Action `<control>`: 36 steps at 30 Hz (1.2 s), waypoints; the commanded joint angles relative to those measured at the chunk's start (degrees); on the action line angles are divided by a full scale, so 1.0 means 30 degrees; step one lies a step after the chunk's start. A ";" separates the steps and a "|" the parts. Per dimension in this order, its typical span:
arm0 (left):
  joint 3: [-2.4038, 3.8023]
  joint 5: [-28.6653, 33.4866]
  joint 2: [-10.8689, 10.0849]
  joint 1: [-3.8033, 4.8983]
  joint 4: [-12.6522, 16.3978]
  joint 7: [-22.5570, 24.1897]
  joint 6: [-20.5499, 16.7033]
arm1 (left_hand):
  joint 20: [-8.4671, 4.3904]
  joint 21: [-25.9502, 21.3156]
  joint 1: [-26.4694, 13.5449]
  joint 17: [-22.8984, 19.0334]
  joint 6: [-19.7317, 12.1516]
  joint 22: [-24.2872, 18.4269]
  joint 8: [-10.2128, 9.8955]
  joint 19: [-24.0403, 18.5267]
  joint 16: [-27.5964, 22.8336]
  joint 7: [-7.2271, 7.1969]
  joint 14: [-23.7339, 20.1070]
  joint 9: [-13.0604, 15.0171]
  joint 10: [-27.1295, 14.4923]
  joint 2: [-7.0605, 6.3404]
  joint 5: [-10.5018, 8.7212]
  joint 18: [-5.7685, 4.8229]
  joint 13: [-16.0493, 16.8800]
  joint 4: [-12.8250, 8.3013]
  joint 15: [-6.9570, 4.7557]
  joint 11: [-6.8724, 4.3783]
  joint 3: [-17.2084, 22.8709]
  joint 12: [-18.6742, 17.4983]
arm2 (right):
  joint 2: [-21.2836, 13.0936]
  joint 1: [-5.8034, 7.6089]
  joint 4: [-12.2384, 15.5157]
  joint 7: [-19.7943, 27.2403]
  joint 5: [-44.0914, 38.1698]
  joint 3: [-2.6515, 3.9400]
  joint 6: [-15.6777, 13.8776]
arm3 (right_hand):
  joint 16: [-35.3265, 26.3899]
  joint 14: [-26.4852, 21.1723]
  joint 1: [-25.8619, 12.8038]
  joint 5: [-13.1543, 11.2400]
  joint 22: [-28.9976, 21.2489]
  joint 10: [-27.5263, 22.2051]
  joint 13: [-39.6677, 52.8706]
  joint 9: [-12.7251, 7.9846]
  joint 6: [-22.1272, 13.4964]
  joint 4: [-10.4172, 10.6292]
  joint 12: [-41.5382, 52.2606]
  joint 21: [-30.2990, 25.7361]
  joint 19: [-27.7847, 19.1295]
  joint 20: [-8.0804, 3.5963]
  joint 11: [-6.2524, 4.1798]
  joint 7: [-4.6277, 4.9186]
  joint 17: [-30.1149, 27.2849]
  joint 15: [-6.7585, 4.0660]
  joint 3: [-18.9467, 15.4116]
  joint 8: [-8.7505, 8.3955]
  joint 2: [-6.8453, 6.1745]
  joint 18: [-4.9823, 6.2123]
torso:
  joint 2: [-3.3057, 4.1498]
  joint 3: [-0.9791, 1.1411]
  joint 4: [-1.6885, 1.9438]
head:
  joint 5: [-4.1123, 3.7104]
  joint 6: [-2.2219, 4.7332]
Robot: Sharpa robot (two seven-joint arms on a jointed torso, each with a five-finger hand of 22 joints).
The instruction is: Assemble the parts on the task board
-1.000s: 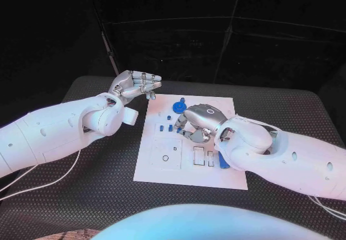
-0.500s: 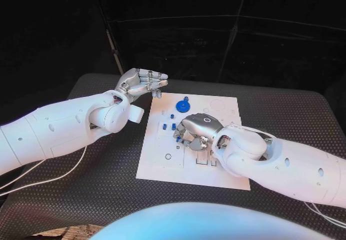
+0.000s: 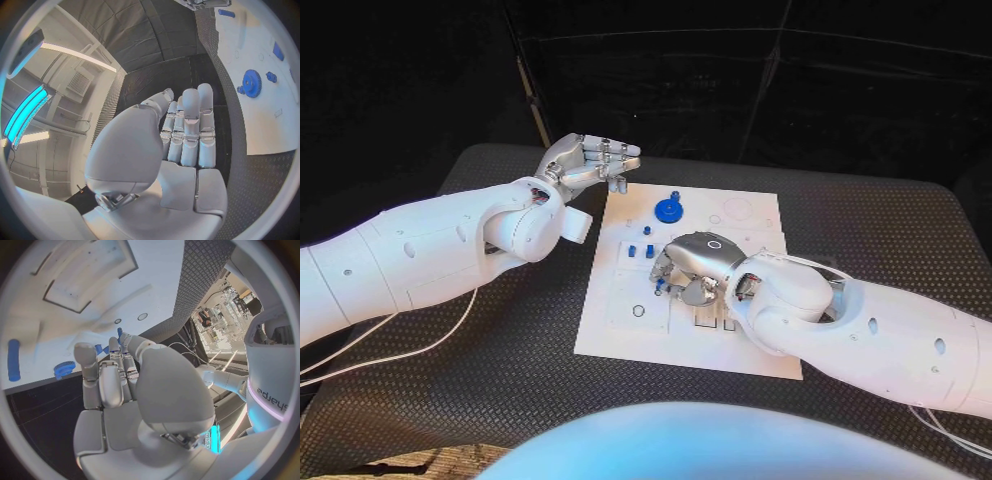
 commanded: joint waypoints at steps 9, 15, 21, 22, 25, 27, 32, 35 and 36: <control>0.0021 0.0112 0.0031 0.0026 0.0004 0.0236 0.0239 | -0.0010 -0.0103 -0.0079 -0.0025 0.0008 -0.0033 -0.0119 -0.0114 -0.0125 0.0152 -0.0156 -0.0019 -0.0114 0.0169 -0.0071 0.0239 -0.0029 -0.0037 0.0002 0.0028 -0.0089 0.0035 | 0.0195 -0.0035 -0.0290 0.0104 -0.0289 -0.0024 0.0454 | 0.0077 0.0877 -0.0255 0.0097 0.0001 0.0079 0.0004 0.0018 0.0089 0.0006 -0.0112 0.0084 -0.0044 0.0021 0.0042 0.0047 0.0002 -0.0103 0.0118 -0.0067 0.0003 -0.0098 | 0.0015 0.0001 0.0006 | 0.0063 -0.0072; 0.0022 0.0112 0.0008 0.0027 0.0041 0.0297 0.0156 | -0.0004 -0.0127 -0.0090 -0.0035 -0.0007 -0.0050 -0.0130 -0.0115 -0.0141 0.0162 -0.0158 -0.0019 -0.0131 0.0176 -0.0069 0.0238 -0.0031 -0.0030 0.0009 0.0036 -0.0097 0.0036 | 0.0272 -0.0050 -0.0332 0.0121 -0.0327 -0.0039 0.0616 | 0.0067 0.0873 -0.0277 0.0093 -0.0003 0.0083 0.0001 0.0018 0.0092 0.0006 -0.0116 0.0084 -0.0051 0.0023 0.0044 0.0050 -0.0019 -0.0101 0.0116 -0.0069 0.0007 -0.0098 | 0.0033 0.0003 0.0016 | 0.0085 -0.0072; 0.0023 0.0113 0.0013 0.0028 0.0036 0.0283 0.0184 | -0.0001 -0.0135 -0.0090 -0.0038 -0.0012 -0.0056 -0.0134 -0.0115 -0.0146 0.0165 -0.0158 -0.0019 -0.0134 0.0181 -0.0068 0.0239 -0.0031 -0.0029 0.0011 0.0038 -0.0097 0.0039 | 0.0328 -0.0058 -0.0356 0.0168 -0.0337 -0.0052 0.0731 | 0.0062 0.0870 -0.0311 0.0077 0.0002 0.0088 -0.0004 0.0019 0.0098 0.0003 -0.0120 0.0089 -0.0056 0.0027 0.0046 0.0050 -0.0034 -0.0097 0.0111 -0.0073 0.0008 -0.0099 | 0.0005 0.0004 0.0009 | 0.0105 -0.0072; 0.0023 0.0113 0.0017 0.0028 0.0032 0.0280 0.0187 | -0.0001 -0.0135 -0.0090 -0.0038 -0.0012 -0.0056 -0.0134 -0.0115 -0.0146 0.0165 -0.0158 -0.0019 -0.0134 0.0181 -0.0068 0.0239 -0.0031 -0.0029 0.0011 0.0038 -0.0097 0.0039 | 0.0330 -0.0059 -0.0358 0.0171 -0.0337 -0.0053 0.0741 | 0.0062 0.0870 -0.0311 0.0077 0.0002 0.0088 -0.0004 0.0019 0.0098 0.0003 -0.0120 0.0089 -0.0056 0.0027 0.0046 0.0050 -0.0034 -0.0097 0.0111 -0.0073 0.0008 -0.0099 | 0.0004 0.0005 0.0009 | 0.0103 -0.0072; 0.0023 0.0114 0.0031 0.0028 0.0017 0.0270 0.0202 | -0.0001 -0.0135 -0.0090 -0.0038 -0.0012 -0.0056 -0.0134 -0.0115 -0.0146 0.0165 -0.0158 -0.0019 -0.0134 0.0181 -0.0068 0.0239 -0.0031 -0.0029 0.0011 0.0038 -0.0097 0.0039 | 0.0338 -0.0060 -0.0375 0.0169 -0.0338 -0.0057 0.0794 | 0.0062 0.0870 -0.0311 0.0077 0.0002 0.0088 -0.0004 0.0019 0.0098 0.0003 -0.0120 0.0089 -0.0056 0.0027 0.0046 0.0050 -0.0034 -0.0097 0.0111 -0.0073 0.0008 -0.0099 | -0.0005 0.0010 0.0001 | 0.0081 -0.0072; 0.0023 0.0114 0.0041 0.0028 0.0013 0.0266 0.0212 | -0.0001 -0.0135 -0.0090 -0.0038 -0.0012 -0.0056 -0.0134 -0.0115 -0.0146 0.0165 -0.0158 -0.0019 -0.0134 0.0181 -0.0068 0.0239 -0.0031 -0.0029 0.0011 0.0038 -0.0097 0.0039 | 0.0344 -0.0061 -0.0399 0.0153 -0.0339 -0.0060 0.0857 | 0.0073 0.0872 -0.0330 0.0066 0.0011 0.0095 -0.0007 0.0021 0.0108 -0.0001 -0.0122 0.0095 -0.0056 0.0029 0.0044 0.0047 -0.0020 -0.0096 0.0109 -0.0071 0.0012 -0.0100 | 0.0002 0.0010 -0.0007 | 0.0083 -0.0072; 0.0023 0.0114 0.0053 0.0028 0.0014 0.0252 0.0232 | -0.0001 -0.0135 -0.0090 -0.0038 -0.0012 -0.0056 -0.0134 -0.0115 -0.0146 0.0165 -0.0158 -0.0019 -0.0134 0.0181 -0.0068 0.0239 -0.0031 -0.0029 0.0011 0.0038 -0.0097 0.0039 | 0.0365 -0.0062 -0.0479 0.0051 -0.0444 -0.0066 0.1010 | 0.0073 0.0872 -0.0330 0.0066 0.0011 0.0095 -0.0007 0.0021 0.0108 -0.0001 -0.0122 0.0095 -0.0056 0.0029 0.0044 0.0047 -0.0020 -0.0096 0.0109 -0.0071 0.0012 -0.0100 | 0.0014 0.0006 0.0010 | 0.0079 -0.0072; 0.0023 0.0114 0.0052 0.0028 0.0013 0.0246 0.0237 | -0.0001 -0.0135 -0.0090 -0.0038 -0.0012 -0.0056 -0.0134 -0.0115 -0.0146 0.0165 -0.0158 -0.0019 -0.0134 0.0181 -0.0068 0.0239 -0.0031 -0.0029 0.0011 0.0038 -0.0097 0.0039 | 0.0386 -0.0063 -0.0516 -0.0016 -0.0524 -0.0070 0.1075 | 0.0059 0.0865 -0.0370 0.0038 0.0002 0.0105 -0.0012 0.0023 0.0121 -0.0008 -0.0127 0.0095 -0.0070 0.0033 0.0042 0.0043 -0.0052 -0.0094 0.0101 -0.0072 0.0018 -0.0098 | 0.0004 -0.0002 0.0017 | 0.0088 -0.0072; 0.0023 0.0114 0.0052 0.0028 0.0012 0.0245 0.0238 | -0.0001 -0.0135 -0.0090 -0.0038 -0.0012 -0.0056 -0.0134 -0.0115 -0.0146 0.0165 -0.0158 -0.0019 -0.0134 0.0181 -0.0068 0.0239 -0.0031 -0.0029 0.0011 0.0038 -0.0097 0.0039 | 0.0397 -0.0063 -0.0524 -0.0031 -0.0542 -0.0071 0.1096 | 0.0059 0.0865 -0.0370 0.0038 0.0002 0.0105 -0.0012 0.0023 0.0121 -0.0008 -0.0127 0.0095 -0.0070 0.0033 0.0042 0.0043 -0.0052 -0.0094 0.0101 -0.0072 0.0018 -0.0098 | 0.0002 0.0000 0.0021 | 0.0092 -0.0072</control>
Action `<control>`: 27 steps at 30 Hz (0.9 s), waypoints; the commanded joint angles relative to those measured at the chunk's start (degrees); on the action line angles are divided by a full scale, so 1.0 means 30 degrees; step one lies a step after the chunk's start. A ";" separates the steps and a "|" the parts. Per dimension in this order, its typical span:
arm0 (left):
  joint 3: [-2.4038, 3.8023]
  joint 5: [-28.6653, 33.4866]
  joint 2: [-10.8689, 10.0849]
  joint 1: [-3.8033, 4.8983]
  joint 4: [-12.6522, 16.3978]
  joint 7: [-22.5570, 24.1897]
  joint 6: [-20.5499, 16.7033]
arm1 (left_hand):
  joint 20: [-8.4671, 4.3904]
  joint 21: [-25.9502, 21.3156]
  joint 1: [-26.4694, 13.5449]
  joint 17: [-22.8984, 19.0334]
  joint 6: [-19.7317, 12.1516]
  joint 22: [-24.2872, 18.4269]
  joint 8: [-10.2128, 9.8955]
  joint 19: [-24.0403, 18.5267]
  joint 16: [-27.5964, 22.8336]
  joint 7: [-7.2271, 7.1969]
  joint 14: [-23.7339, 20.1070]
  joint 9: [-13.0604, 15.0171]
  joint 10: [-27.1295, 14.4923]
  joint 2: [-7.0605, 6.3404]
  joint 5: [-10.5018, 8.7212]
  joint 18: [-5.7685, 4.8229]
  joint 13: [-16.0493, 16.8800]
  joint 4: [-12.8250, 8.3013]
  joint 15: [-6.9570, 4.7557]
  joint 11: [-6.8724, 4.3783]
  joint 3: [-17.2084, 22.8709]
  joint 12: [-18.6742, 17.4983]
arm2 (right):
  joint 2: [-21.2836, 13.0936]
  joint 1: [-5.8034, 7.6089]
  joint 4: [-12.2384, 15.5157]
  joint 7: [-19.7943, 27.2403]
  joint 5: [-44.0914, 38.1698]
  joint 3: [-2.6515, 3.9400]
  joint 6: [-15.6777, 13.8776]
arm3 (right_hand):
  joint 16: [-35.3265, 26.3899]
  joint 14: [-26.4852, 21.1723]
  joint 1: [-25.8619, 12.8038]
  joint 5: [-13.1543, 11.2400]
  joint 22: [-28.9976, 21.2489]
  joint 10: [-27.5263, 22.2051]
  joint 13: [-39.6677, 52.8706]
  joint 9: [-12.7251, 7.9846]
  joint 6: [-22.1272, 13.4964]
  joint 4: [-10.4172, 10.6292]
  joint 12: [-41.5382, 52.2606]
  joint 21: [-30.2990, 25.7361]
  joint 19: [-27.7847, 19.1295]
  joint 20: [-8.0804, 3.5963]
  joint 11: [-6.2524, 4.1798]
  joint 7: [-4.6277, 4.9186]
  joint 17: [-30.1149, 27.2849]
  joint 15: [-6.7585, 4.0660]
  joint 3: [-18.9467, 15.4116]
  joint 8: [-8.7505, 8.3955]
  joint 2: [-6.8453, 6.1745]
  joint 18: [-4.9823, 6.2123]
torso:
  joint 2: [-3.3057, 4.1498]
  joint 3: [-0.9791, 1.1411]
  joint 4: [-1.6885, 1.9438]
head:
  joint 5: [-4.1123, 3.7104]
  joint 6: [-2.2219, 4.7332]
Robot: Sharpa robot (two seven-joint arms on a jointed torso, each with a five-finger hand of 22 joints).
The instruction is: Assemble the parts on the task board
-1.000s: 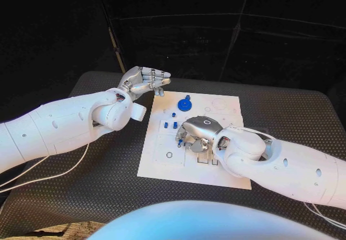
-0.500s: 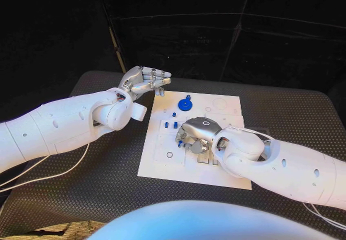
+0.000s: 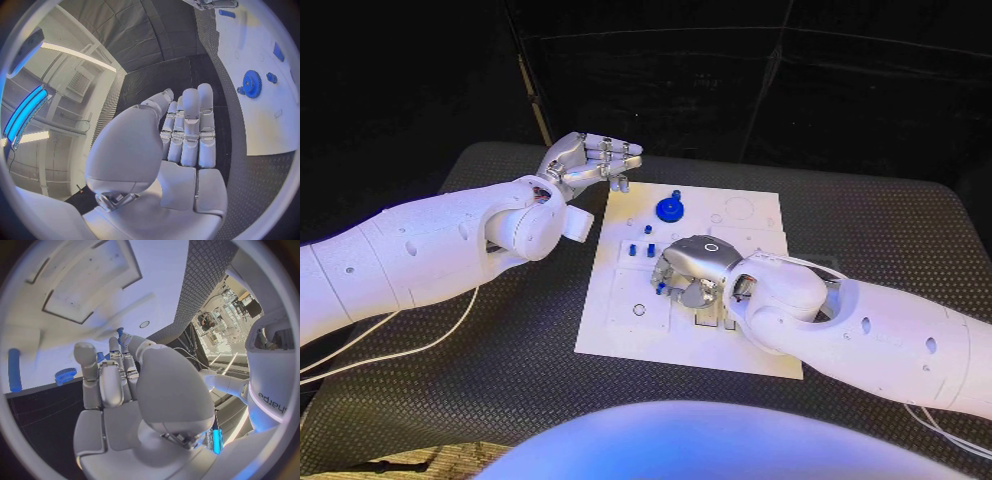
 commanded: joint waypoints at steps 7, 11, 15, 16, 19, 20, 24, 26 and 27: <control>0.0022 0.0090 0.0020 0.0026 0.0029 0.0240 0.0207 | -0.0002 -0.0061 -0.0019 -0.0023 -0.0013 -0.0027 -0.0064 -0.0115 -0.0068 0.0165 -0.0158 -0.0024 -0.0135 0.0110 -0.0068 0.0237 -0.0019 -0.0029 0.0011 0.0038 -0.0097 0.0039 | 0.0194 0.0014 -0.0100 -0.0049 -0.0308 -0.0017 0.0458 | 0.0059 0.0858 -0.0306 -0.0046 -0.0040 0.0114 -0.0013 0.0022 0.0122 -0.0022 -0.0113 0.0083 -0.0111 0.0041 0.0039 0.0020 -0.0048 -0.0092 0.0081 -0.0065 0.0017 -0.0090 | 0.0008 -0.0008 0.0002 | 0.0041 0.0003; 0.0022 0.0090 0.0028 0.0026 0.0034 0.0231 0.0220 | -0.0002 -0.0061 -0.0019 -0.0023 -0.0013 -0.0027 -0.0064 -0.0115 -0.0068 0.0165 -0.0158 -0.0024 -0.0135 0.0110 -0.0068 0.0237 -0.0019 -0.0029 0.0011 0.0038 -0.0097 0.0039 | 0.0247 0.0012 -0.0110 -0.0046 -0.0315 -0.0242 0.0552 | 0.0068 0.0855 -0.0389 -0.0114 -0.0049 0.0109 -0.0029 0.0019 0.0114 -0.0037 -0.0135 0.0082 -0.0135 0.0047 0.0040 0.0017 -0.0049 -0.0089 0.0051 -0.0086 0.0001 -0.0087 | 0.0004 -0.0017 0.0004 | 0.0018 0.0003; 0.0022 0.0091 0.0034 0.0027 0.0038 0.0208 0.0235 | 0.0004 -0.0081 -0.0026 -0.0030 -0.0025 -0.0042 -0.0073 -0.0114 -0.0079 0.0172 -0.0158 -0.0024 -0.0145 0.0119 -0.0067 0.0237 -0.0019 -0.0024 0.0016 0.0044 -0.0102 0.0044 | 0.0281 0.0012 -0.0134 -0.0097 -0.0317 -0.0437 0.0669 | 0.0084 0.0856 -0.0449 -0.0138 -0.0045 0.0107 -0.0039 0.0017 0.0110 -0.0043 -0.0148 0.0085 -0.0142 0.0052 0.0042 0.0017 -0.0031 -0.0086 0.0024 -0.0098 -0.0015 -0.0086 | 0.0002 -0.0010 0.0007 | 0.0026 0.0003; 0.0022 0.0091 0.0033 0.0027 0.0040 0.0204 0.0238 | 0.0007 -0.0093 -0.0031 -0.0034 -0.0033 -0.0051 -0.0078 -0.0113 -0.0086 0.0176 -0.0157 -0.0024 -0.0151 0.0124 -0.0067 0.0238 -0.0019 -0.0021 0.0019 0.0047 -0.0105 0.0047 | 0.0290 0.0012 -0.0148 -0.0122 -0.0318 -0.0467 0.0688 | 0.0084 0.0856 -0.0449 -0.0139 -0.0045 0.0107 -0.0039 0.0017 0.0110 -0.0043 -0.0149 0.0085 -0.0143 0.0052 0.0042 0.0017 -0.0031 -0.0086 0.0024 -0.0098 -0.0015 -0.0086 | 0.0007 -0.0012 0.0016 | 0.0017 0.0003; 0.0022 0.0091 0.0026 0.0028 0.0040 0.0199 0.0240 | 0.0007 -0.0093 -0.0031 -0.0034 -0.0033 -0.0051 -0.0078 -0.0113 -0.0086 0.0176 -0.0157 -0.0024 -0.0151 0.0124 -0.0067 0.0238 -0.0019 -0.0021 0.0019 0.0047 -0.0105 0.0047 | 0.0318 0.0011 -0.0200 -0.0207 -0.0331 -0.0523 0.0708 | 0.0073 0.0848 -0.0533 -0.0149 -0.0097 0.0085 -0.0057 0.0010 0.0083 -0.0050 -0.0177 0.0063 -0.0185 0.0058 0.0048 0.0019 -0.0064 -0.0081 -0.0012 -0.0127 -0.0036 -0.0076 | 0.0001 -0.0011 0.0006 | 0.0039 0.0003; 0.0022 0.0091 0.0028 0.0028 0.0037 0.0197 0.0240 | 0.0007 -0.0093 -0.0031 -0.0034 -0.0033 -0.0051 -0.0078 -0.0113 -0.0086 0.0176 -0.0157 -0.0024 -0.0151 0.0124 -0.0067 0.0238 -0.0019 -0.0021 0.0019 0.0047 -0.0105 0.0047 | 0.0323 0.0010 -0.0213 -0.0231 -0.0339 -0.0534 0.0702 | 0.0073 0.0846 -0.0550 -0.0148 -0.0106 0.0079 -0.0062 0.0009 0.0075 -0.0051 -0.0185 0.0058 -0.0193 0.0059 0.0050 0.0022 -0.0067 -0.0079 -0.0020 -0.0134 -0.0042 -0.0074 | -0.0011 -0.0011 0.0002 | 0.0043 0.0003; 0.0022 0.0091 0.0038 0.0028 0.0033 0.0191 0.0254 | 0.0007 -0.0093 -0.0031 -0.0034 -0.0033 -0.0051 -0.0078 -0.0113 -0.0086 0.0176 -0.0157 -0.0024 -0.0151 0.0124 -0.0067 0.0238 -0.0019 -0.0021 0.0019 0.0047 -0.0105 0.0047 | 0.0335 0.0010 -0.0253 -0.0277 -0.0356 -0.0558 0.0571 | 0.0043 0.0818 -0.0832 -0.0103 -0.0251 -0.0224 -0.0173 -0.0048 -0.0225 -0.0044 -0.0397 -0.0015 -0.0312 0.0103 0.0143 0.0114 -0.0156 -0.0005 -0.0134 -0.0341 -0.0158 -0.0056 | -0.0011 -0.0013 0.0012 | 0.0043 0.0003; 0.0022 0.0091 0.0045 0.0028 0.0025 0.0178 0.0270 | 0.0007 -0.0093 -0.0031 -0.0034 -0.0033 -0.0051 -0.0078 -0.0113 -0.0086 0.0176 -0.0157 -0.0024 -0.0151 0.0124 -0.0067 0.0238 -0.0019 -0.0021 0.0019 0.0047 -0.0105 0.0047 | 0.0340 0.0010 -0.0281 -0.0256 -0.0360 -0.0565 0.0341 | -0.0028 0.0776 -0.1176 0.0046 -0.0461 -0.0990 -0.0391 -0.0108 -0.0758 0.0033 -0.0844 -0.0131 -0.0458 0.0223 0.0384 0.0345 -0.0311 0.0192 -0.0267 -0.0656 -0.0375 -0.0042 | -0.0012 -0.0005 -0.0002 | 0.0047 0.0003; 0.0022 0.0091 0.0048 0.0028 0.0020 0.0169 0.0284 | 0.0007 -0.0093 -0.0031 -0.0034 -0.0033 -0.0051 -0.0078 -0.0113 -0.0086 0.0176 -0.0157 -0.0024 -0.0151 0.0124 -0.0067 0.0238 -0.0019 -0.0021 0.0019 0.0047 -0.0105 0.0047 | 0.0340 0.0011 -0.0290 -0.0236 -0.0362 -0.0567 0.0181 | -0.0077 0.0750 -0.1307 0.0063 -0.0620 -0.1316 -0.0471 -0.0128 -0.1059 0.0059 -0.1002 -0.0218 -0.0558 0.0288 0.0487 0.0430 -0.0403 0.0284 -0.0344 -0.0799 -0.0494 -0.0022 | -0.0016 -0.0003 -0.0004 | 0.0044 0.0003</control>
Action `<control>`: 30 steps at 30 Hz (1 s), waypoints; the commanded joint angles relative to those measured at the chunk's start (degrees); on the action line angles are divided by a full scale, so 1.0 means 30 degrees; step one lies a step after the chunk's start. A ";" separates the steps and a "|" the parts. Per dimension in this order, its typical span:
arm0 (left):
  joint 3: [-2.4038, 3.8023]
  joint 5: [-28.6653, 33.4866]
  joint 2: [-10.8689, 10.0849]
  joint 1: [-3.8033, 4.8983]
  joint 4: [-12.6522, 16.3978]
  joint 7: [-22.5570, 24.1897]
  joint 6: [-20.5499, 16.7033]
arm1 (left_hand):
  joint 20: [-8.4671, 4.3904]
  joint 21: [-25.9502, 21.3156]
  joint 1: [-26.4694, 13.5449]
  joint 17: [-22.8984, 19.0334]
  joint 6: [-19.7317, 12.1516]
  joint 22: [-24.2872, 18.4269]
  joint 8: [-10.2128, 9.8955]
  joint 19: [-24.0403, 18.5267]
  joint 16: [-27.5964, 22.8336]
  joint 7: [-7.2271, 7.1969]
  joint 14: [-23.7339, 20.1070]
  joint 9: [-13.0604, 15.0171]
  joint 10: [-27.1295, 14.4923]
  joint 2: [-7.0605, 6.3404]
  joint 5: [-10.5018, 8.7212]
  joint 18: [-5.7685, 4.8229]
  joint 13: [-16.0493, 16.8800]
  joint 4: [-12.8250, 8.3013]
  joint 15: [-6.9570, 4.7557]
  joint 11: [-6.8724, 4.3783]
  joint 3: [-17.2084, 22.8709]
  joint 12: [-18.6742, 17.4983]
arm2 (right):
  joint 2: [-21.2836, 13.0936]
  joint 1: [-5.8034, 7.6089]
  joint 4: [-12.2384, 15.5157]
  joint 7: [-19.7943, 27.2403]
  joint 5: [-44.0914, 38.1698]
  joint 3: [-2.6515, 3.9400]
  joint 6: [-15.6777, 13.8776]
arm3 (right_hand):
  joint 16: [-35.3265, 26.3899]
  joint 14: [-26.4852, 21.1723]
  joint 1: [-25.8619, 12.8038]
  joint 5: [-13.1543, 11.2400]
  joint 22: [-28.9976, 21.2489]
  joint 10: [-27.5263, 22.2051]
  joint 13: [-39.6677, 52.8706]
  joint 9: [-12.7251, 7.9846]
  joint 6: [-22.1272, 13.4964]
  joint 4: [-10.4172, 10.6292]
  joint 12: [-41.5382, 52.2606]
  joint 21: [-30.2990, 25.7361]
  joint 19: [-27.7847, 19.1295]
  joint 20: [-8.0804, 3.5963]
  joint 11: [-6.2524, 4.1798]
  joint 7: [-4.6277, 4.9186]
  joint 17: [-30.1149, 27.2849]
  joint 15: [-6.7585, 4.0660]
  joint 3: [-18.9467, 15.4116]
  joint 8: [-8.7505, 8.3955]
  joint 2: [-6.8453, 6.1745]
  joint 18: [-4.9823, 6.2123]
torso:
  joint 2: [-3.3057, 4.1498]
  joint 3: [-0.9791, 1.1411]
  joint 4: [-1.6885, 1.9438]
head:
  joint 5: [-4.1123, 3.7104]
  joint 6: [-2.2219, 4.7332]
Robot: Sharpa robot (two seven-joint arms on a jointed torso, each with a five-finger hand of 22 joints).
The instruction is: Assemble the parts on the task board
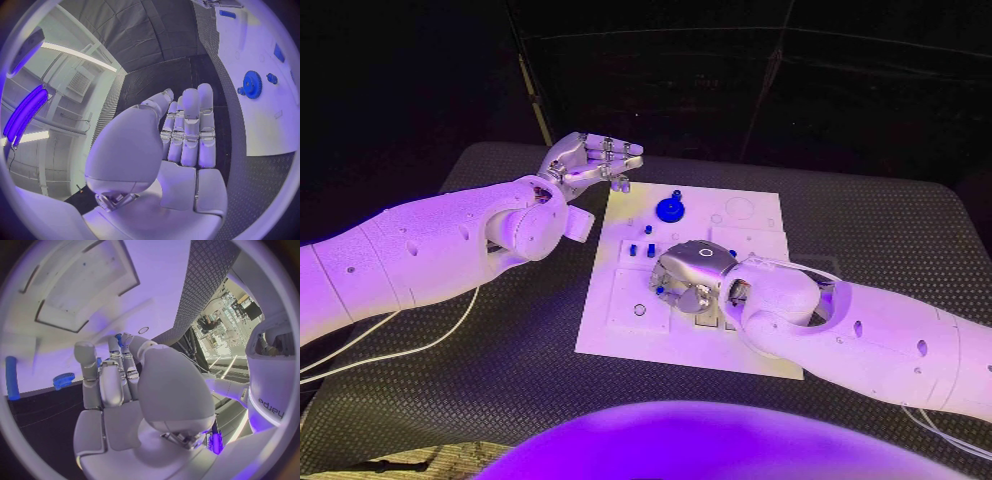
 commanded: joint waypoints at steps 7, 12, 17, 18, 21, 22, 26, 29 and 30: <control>0.0022 0.0083 0.0035 0.0028 -0.0002 0.0147 0.0285 | 0.0011 -0.0110 -0.0036 -0.0023 0.0025 -0.0028 -0.0087 -0.0111 -0.0095 0.0113 -0.0157 -0.0026 -0.0164 0.0127 -0.0068 0.0238 -0.0024 -0.0018 0.0023 0.0053 -0.0112 0.0050 | -0.0162 -0.0078 0.0070 0.0154 -0.0080 -0.0100 -0.1415 | -0.0362 0.0606 -0.0575 0.0090 -0.1228 -0.2408 -0.0312 -0.0034 -0.2071 -0.0147 -0.0725 -0.0795 -0.0866 0.0394 0.0406 0.0130 -0.0670 0.0495 -0.0658 -0.0277 -0.0451 0.0181 | -0.0005 0.0016 -0.0012 | -0.0006 0.0003; 0.0022 0.0083 0.0026 0.0026 -0.0015 0.0141 0.0309 | 0.0011 -0.0110 -0.0036 -0.0023 0.0025 -0.0028 -0.0087 -0.0111 -0.0095 0.0113 -0.0157 -0.0026 -0.0164 0.0127 -0.0068 0.0238 -0.0024 -0.0018 0.0023 0.0053 -0.0112 0.0050 | -0.0632 -0.0082 0.0492 0.0386 -0.0081 -0.0097 -0.2320 | -0.0392 0.0587 -0.0571 0.0095 -0.1260 -0.2524 -0.0293 -0.0002 -0.2019 -0.0178 -0.0654 -0.0825 -0.0889 0.0415 0.0423 0.0145 -0.0735 0.0512 -0.0731 -0.0219 -0.0440 0.0188 | -0.0009 0.0027 -0.0020 | -0.0015 0.0003; 0.0020 0.0083 0.0016 0.0024 -0.0043 0.0137 0.0348 | 0.0011 -0.0110 -0.0036 -0.0023 0.0025 -0.0028 -0.0087 -0.0111 -0.0095 0.0113 -0.0157 -0.0026 -0.0164 0.0127 -0.0068 0.0238 -0.0024 -0.0018 0.0023 0.0053 -0.0112 0.0050 | -0.1494 -0.0084 0.1314 0.0659 -0.0014 -0.0082 -0.3331 | -0.0423 0.0567 -0.0578 0.0117 -0.1169 -0.2470 -0.0248 0.0029 -0.1907 -0.0203 -0.0455 -0.0785 -0.0824 0.0432 0.0418 0.0161 -0.0806 0.0517 -0.0823 -0.0160 -0.0425 0.0175 | -0.0008 0.0026 -0.0030 | -0.0029 0.0003; 0.0020 0.0083 0.0013 0.0023 -0.0047 0.0137 0.0356 | 0.0011 -0.0110 -0.0036 -0.0023 0.0025 -0.0028 -0.0087 -0.0111 -0.0095 0.0113 -0.0157 -0.0026 -0.0164 0.0127 -0.0068 0.0238 -0.0024 -0.0018 0.0023 0.0053 -0.0112 0.0050 | -0.1743 -0.0084 0.1553 0.0691 0.0030 -0.0076 -0.3516 | -0.0421 0.0566 -0.0586 0.0121 -0.1150 -0.2450 -0.0239 0.0035 -0.1877 -0.0205 -0.0405 -0.0776 -0.0808 0.0435 0.0414 0.0159 -0.0807 0.0515 -0.0848 -0.0148 -0.0426 0.0172 | -0.0010 0.0034 -0.0037 | -0.0031 0.0003; 0.0019 0.0083 -0.0008 0.0016 -0.0066 0.0138 0.0365 | 0.0011 -0.0110 -0.0036 -0.0023 0.0025 -0.0028 -0.0087 -0.0111 -0.0095 0.0113 -0.0157 -0.0026 -0.0164 0.0127 -0.0068 0.0238 -0.0024 -0.0018 0.0023 0.0053 -0.0112 0.0050 | -0.2527 -0.0082 0.2239 0.0500 0.0187 -0.0013 -0.3799 | -0.0430 0.0559 -0.0625 0.0124 -0.1148 -0.2409 -0.0223 0.0044 -0.1821 -0.0201 -0.0277 -0.0776 -0.0793 0.0437 0.0397 0.0135 -0.0835 0.0507 -0.0930 -0.0130 -0.0453 0.0174 | -0.0025 0.0034 -0.0046 | -0.0088 0.0003; 0.0018 0.0083 -0.0016 0.0013 -0.0073 0.0139 0.0367 | 0.0011 -0.0110 -0.0036 -0.0023 0.0025 -0.0028 -0.0087 -0.0111 -0.0095 0.0113 -0.0157 -0.0026 -0.0164 0.0127 -0.0068 0.0238 -0.0024 -0.0018 0.0023 0.0053 -0.0112 0.0050 | -0.2822 -0.0081 0.2445 0.0314 0.0231 0.0139 -0.3852 | -0.0443 0.0554 -0.0663 0.0116 -0.1141 -0.2406 -0.0220 0.0043 -0.1813 -0.0189 -0.0217 -0.0775 -0.0783 0.0434 0.0376 0.0099 -0.0863 0.0498 -0.0987 -0.0134 -0.0481 0.0175 | -0.0032 0.0023 -0.0046 | -0.0141 0.0003; 0.0017 0.0084 -0.0052 -0.0009 -0.0086 0.0149 0.0383 | 0.0011 -0.0110 -0.0036 -0.0023 0.0025 -0.0028 -0.0087 -0.0111 -0.0095 0.0113 -0.0157 -0.0026 -0.0164 0.0127 -0.0068 0.0238 -0.0024 -0.0018 0.0023 0.0053 -0.0112 0.0050 | -0.3995 -0.0065 0.2905 -0.0730 0.0441 0.1147 -0.3602 | -0.0438 0.0553 -0.0845 0.0048 -0.1120 -0.2470 -0.0220 0.0040 -0.1784 -0.0113 -0.0003 -0.0779 -0.0743 0.0417 0.0332 0.0050 -0.0885 0.0467 -0.1278 -0.0148 -0.0650 0.0170 | -0.0044 0.0006 -0.0072 | -0.0286 0.0009; 0.0016 0.0155 -0.0052 -0.0022 -0.0088 0.0158 0.0405 | 0.0011 -0.0110 -0.0036 -0.0023 0.0025 -0.0028 -0.0087 -0.0111 -0.0095 0.0113 -0.0157 -0.0026 -0.0164 0.0127 -0.0068 0.0238 -0.0024 -0.0018 0.0023 0.0053 -0.0112 0.0050 | -0.4640 0.0001 0.2898 -0.1412 0.0516 0.1770 -0.2758 | -0.0458 0.0545 -0.0948 -0.0358 -0.1192 -0.2764 -0.0241 0.0025 -0.1843 -0.0021 0.0181 -0.0851 -0.0750 0.0386 0.0268 -0.0091 -0.0957 0.0429 -0.1696 -0.0190 -0.0789 0.0180 | -0.0055 0.0003 -0.0074 | -0.0414 0.0103; 0.0015 0.0182 -0.0048 -0.0025 -0.0089 0.0159 0.0413 | 0.0011 -0.0110 -0.0036 -0.0023 0.0025 -0.0028 -0.0087 -0.0111 -0.0095 0.0113 -0.0157 -0.0026 -0.0164 0.0127 -0.0068 0.0238 -0.0024 -0.0018 0.0023 0.0053 -0.0112 0.0050 | -0.4865 0.0045 0.2869 -0.1574 0.0533 0.1911 -0.2404 | -0.0452 0.0546 -0.0901 -0.0724 -0.1259 -0.2961 -0.0246 0.0020 -0.1888 -0.0005 0.0272 -0.0909 -0.0770 0.0379 0.0269 -0.0099 -0.0967 0.0424 -0.1936 -0.0206 -0.0828 0.0181 | -0.0058 0.0000 -0.0071 | -0.0426 0.0131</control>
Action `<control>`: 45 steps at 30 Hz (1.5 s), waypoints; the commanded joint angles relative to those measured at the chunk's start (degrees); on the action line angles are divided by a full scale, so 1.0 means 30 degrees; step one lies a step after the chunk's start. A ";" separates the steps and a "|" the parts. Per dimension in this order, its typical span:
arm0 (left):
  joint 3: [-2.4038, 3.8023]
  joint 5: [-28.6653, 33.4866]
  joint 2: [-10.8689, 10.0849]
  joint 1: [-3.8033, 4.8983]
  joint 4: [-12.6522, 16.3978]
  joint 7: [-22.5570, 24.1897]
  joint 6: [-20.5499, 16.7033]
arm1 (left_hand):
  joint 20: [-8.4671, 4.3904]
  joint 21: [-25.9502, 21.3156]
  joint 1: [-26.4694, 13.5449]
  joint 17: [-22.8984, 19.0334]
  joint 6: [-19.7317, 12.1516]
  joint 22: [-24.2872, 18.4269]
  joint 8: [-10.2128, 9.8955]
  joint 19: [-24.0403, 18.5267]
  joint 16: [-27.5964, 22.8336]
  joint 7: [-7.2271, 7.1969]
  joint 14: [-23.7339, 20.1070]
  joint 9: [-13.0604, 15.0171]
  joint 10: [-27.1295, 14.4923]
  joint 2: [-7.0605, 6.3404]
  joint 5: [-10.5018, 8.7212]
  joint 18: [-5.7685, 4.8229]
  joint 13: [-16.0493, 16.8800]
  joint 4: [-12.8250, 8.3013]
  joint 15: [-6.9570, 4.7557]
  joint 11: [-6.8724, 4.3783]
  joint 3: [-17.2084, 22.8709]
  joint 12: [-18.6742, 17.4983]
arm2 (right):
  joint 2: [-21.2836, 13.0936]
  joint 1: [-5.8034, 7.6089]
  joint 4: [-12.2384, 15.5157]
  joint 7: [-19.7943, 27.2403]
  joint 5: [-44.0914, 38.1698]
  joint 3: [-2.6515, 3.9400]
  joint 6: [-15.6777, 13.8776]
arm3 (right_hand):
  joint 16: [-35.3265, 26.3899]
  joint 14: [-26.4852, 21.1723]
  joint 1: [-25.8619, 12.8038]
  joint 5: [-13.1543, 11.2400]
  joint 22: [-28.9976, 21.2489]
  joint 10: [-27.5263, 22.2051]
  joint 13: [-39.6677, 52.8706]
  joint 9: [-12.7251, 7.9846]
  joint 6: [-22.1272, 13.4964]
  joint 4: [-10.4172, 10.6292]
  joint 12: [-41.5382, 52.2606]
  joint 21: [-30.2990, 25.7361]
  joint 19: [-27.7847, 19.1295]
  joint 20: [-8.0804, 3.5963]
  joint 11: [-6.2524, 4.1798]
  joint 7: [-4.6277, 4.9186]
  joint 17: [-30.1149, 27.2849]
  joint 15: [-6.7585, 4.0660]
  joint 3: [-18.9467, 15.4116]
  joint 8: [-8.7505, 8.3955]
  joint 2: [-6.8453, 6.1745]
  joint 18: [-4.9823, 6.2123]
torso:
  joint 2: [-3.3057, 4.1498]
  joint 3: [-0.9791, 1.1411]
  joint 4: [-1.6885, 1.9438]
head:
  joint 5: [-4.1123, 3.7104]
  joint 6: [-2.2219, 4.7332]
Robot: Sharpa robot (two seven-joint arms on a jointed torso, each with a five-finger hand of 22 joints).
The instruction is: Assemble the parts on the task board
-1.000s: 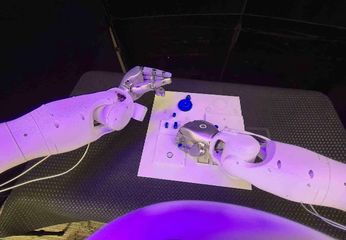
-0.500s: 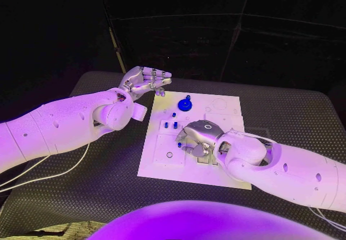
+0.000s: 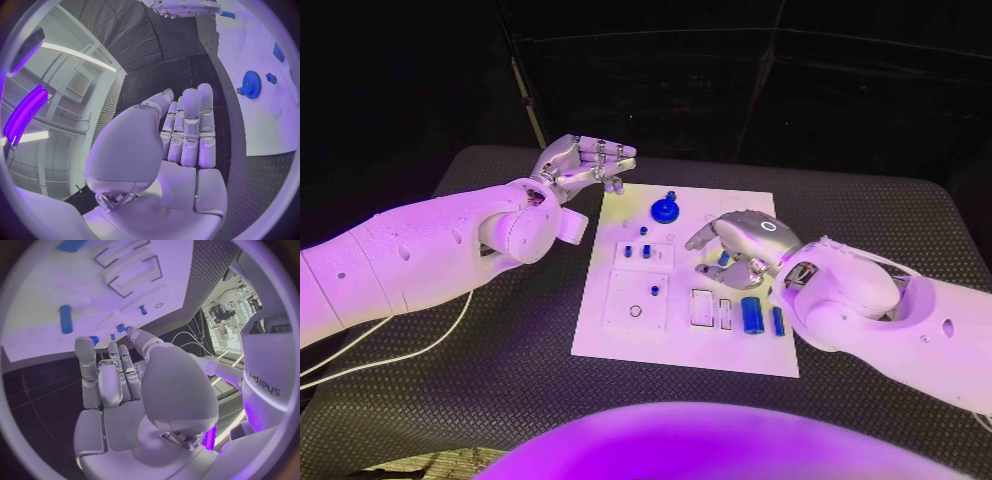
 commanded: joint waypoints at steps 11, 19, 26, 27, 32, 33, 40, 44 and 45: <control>0.0014 0.0258 -0.0013 0.0005 0.0018 0.0156 0.0330 | 0.0019 -0.0142 -0.0033 -0.0039 0.0008 -0.0056 -0.0100 -0.0106 -0.0113 0.0119 -0.0157 -0.0027 -0.0117 0.0144 -0.0065 0.0241 -0.0027 -0.0019 0.0030 -0.0010 -0.0115 0.0058 | -0.1327 0.0221 -0.0492 -0.1663 0.0424 0.0612 0.3335 | -0.0014 0.0458 0.0786 -0.1148 -0.1352 -0.1709 0.0021 -0.0021 -0.0921 0.0530 0.1216 -0.1001 -0.0574 0.0101 0.0156 -0.0512 -0.0082 0.0218 -0.2907 -0.0056 -0.0129 0.0349 | 0.0026 -0.0007 0.0037 | -0.0230 0.0271; 0.0013 0.0264 -0.0033 0.0003 0.0018 0.0137 0.0370 | 0.0019 -0.0142 -0.0033 -0.0039 0.0008 -0.0056 -0.0100 -0.0106 -0.0113 0.0119 -0.0157 -0.0027 -0.0117 0.0144 -0.0065 0.0241 -0.0027 -0.0019 0.0030 -0.0010 -0.0115 0.0058 | -0.0981 0.0227 -0.0966 -0.1602 0.0481 0.0636 0.3743 | -0.0010 0.0476 0.1219 -0.1098 -0.1331 -0.1660 0.0052 0.0020 -0.0783 0.0852 0.1827 -0.1027 -0.0423 0.0068 0.0086 -0.0355 -0.0135 0.0169 -0.3200 0.0002 0.0312 0.0343 | 0.0044 -0.0017 0.0042 | -0.0271 0.0346; 0.0013 0.0265 -0.0028 0.0003 0.0016 0.0129 0.0381 | 0.0019 -0.0142 -0.0033 -0.0039 0.0008 -0.0056 -0.0100 -0.0106 -0.0113 0.0119 -0.0157 -0.0027 -0.0117 0.0144 -0.0065 0.0241 -0.0027 -0.0019 0.0030 -0.0010 -0.0115 0.0058 | -0.0547 0.0226 -0.1257 -0.1352 0.0707 0.0637 0.3925 | -0.0144 0.0453 0.1446 -0.1071 -0.0963 -0.0817 0.0016 0.0044 -0.0310 0.1034 0.2474 -0.0816 -0.0051 -0.0071 -0.0119 -0.0312 -0.0382 -0.0002 -0.2930 0.0063 0.0787 0.0278 | 0.0040 -0.0012 0.0035 | -0.0254 0.0328; 0.0013 0.0265 -0.0028 0.0003 0.0018 0.0126 0.0386 | 0.0019 -0.0142 -0.0033 -0.0039 0.0008 -0.0056 -0.0100 -0.0106 -0.0113 0.0119 -0.0157 -0.0027 -0.0117 0.0144 -0.0065 0.0241 -0.0027 -0.0019 0.0030 -0.0010 -0.0115 0.0058 | -0.0495 0.0225 -0.1295 -0.1323 0.0731 0.0636 0.3940 | -0.0136 0.0463 0.1462 -0.1044 -0.0935 -0.0640 -0.0011 0.0042 -0.0245 0.1064 0.2527 -0.0796 -0.0017 -0.0099 -0.0153 -0.0300 -0.0369 -0.0033 -0.2849 0.0061 0.0854 0.0272 | 0.0050 -0.0011 0.0039 | -0.0252 0.0323; 0.0013 0.0265 -0.0023 0.0003 0.0003 0.0119 0.0405 | 0.0023 -0.0160 -0.0031 -0.0045 0.0011 -0.0069 -0.0099 -0.0102 -0.0122 0.0119 -0.0155 -0.0023 -0.0121 0.0159 -0.0064 0.0242 -0.0026 -0.0018 0.0032 -0.0009 -0.0116 0.0067 | -0.0285 0.0223 -0.1525 -0.1161 0.0792 0.0636 0.3969 | 0.0019 0.0556 0.1518 -0.0913 -0.0615 0.0120 -0.0111 0.0035 0.0045 0.1191 0.2524 -0.0596 0.0227 -0.0190 -0.0244 -0.0239 -0.0133 -0.0118 -0.2418 0.0056 0.1011 0.0212 | 0.0027 -0.0009 0.0020 | -0.0245 0.0297; 0.0013 0.0265 -0.0021 0.0003 0.0001 0.0119 0.0408 | 0.0023 -0.0160 -0.0031 -0.0045 0.0011 -0.0069 -0.0099 -0.0102 -0.0122 0.0119 -0.0155 -0.0023 -0.0121 0.0159 -0.0064 0.0242 -0.0026 -0.0018 0.0032 -0.0009 -0.0116 0.0067 | -0.0247 0.0223 -0.1568 -0.1138 0.0799 0.0636 0.3987 | 0.0049 0.0571 0.1523 -0.0905 -0.0540 0.0251 -0.0118 0.0032 0.0080 0.1212 0.2497 -0.0550 0.0276 -0.0202 -0.0261 -0.0249 -0.0089 -0.0135 -0.2341 0.0051 0.1020 0.0198 | 0.0027 -0.0009 0.0020 | -0.0245 0.0297; 0.0013 0.0265 -0.0002 0.0003 0.0009 0.0115 0.0429 | 0.0023 -0.0160 -0.0031 -0.0045 0.0011 -0.0069 -0.0099 -0.0102 -0.0122 0.0119 -0.0155 -0.0023 -0.0121 0.0159 -0.0064 0.0242 -0.0026 -0.0018 0.0032 -0.0009 -0.0116 0.0067 | 0.0111 0.0220 -0.2002 -0.0997 0.0845 0.0632 0.4309 | 0.0331 0.0694 0.1586 -0.0850 -0.0008 0.1496 -0.0127 0.0055 0.0606 0.1385 0.2081 -0.0206 0.0611 -0.0336 -0.0428 -0.0315 0.0312 -0.0281 -0.1547 0.0112 0.1108 0.0110 | 0.0047 0.0003 0.0036 | -0.0249 0.0280; 0.0013 0.0265 -0.0008 0.0003 0.0006 0.0110 0.0429 | 0.0023 -0.0160 -0.0031 -0.0045 0.0011 -0.0069 -0.0099 -0.0102 -0.0122 0.0119 -0.0155 -0.0023 -0.0121 0.0159 -0.0064 0.0242 -0.0026 -0.0018 0.0032 -0.0009 -0.0116 0.0067 | 0.0264 0.0218 -0.2255 -0.1020 0.0852 0.0629 0.4500 | 0.0444 0.0729 0.1719 -0.0803 0.0214 0.2244 -0.0104 0.0109 0.1198 0.1363 0.1816 -0.0049 0.0734 -0.0413 -0.0528 -0.0327 0.0457 -0.0362 -0.1032 0.0265 0.1217 0.0077 | 0.0035 0.0000 0.0036 | -0.0257 0.0269; 0.0013 0.0265 -0.0011 0.0003 0.0005 0.0108 0.0430 | 0.0023 -0.0160 -0.0031 -0.0045 0.0011 -0.0069 -0.0099 -0.0102 -0.0122 0.0119 -0.0155 -0.0023 -0.0121 0.0159 -0.0064 0.0242 -0.0026 -0.0018 0.0032 -0.0009 -0.0116 0.0067 | 0.0293 0.0218 -0.2310 -0.1047 0.0828 0.0628 0.4525 | 0.0459 0.0732 0.1752 -0.0799 0.0252 0.2389 -0.0100 0.0117 0.1319 0.1344 0.1753 -0.0020 0.0753 -0.0430 -0.0546 -0.0322 0.0473 -0.0376 -0.0924 0.0298 0.1242 0.0070 | 0.0027 -0.0003 0.0029 | -0.0253 0.0252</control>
